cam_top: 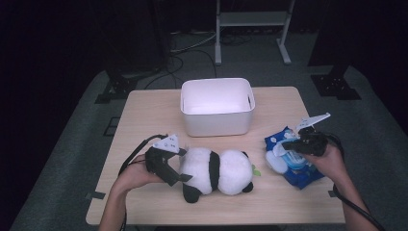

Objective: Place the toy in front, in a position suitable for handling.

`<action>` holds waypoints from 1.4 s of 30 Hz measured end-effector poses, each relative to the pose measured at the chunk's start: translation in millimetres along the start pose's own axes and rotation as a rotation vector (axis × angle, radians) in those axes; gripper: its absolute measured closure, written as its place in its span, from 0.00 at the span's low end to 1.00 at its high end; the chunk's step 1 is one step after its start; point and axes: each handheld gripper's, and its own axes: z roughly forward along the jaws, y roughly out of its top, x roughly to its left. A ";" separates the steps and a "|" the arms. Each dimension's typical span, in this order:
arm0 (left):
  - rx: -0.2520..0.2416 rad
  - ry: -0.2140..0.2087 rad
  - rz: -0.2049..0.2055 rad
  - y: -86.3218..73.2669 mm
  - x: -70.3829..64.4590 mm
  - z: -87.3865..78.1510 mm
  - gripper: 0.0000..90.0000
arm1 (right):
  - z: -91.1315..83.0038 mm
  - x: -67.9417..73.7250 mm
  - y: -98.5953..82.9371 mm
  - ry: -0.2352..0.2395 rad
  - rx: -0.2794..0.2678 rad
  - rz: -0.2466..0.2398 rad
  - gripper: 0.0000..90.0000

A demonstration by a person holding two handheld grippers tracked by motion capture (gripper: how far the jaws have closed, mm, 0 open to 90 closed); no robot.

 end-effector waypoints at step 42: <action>0.033 0.013 -0.056 -21.5 6.5 3.8 0.08 | -32.1 15.4 38.3 -0.003 -0.040 -0.047 0.99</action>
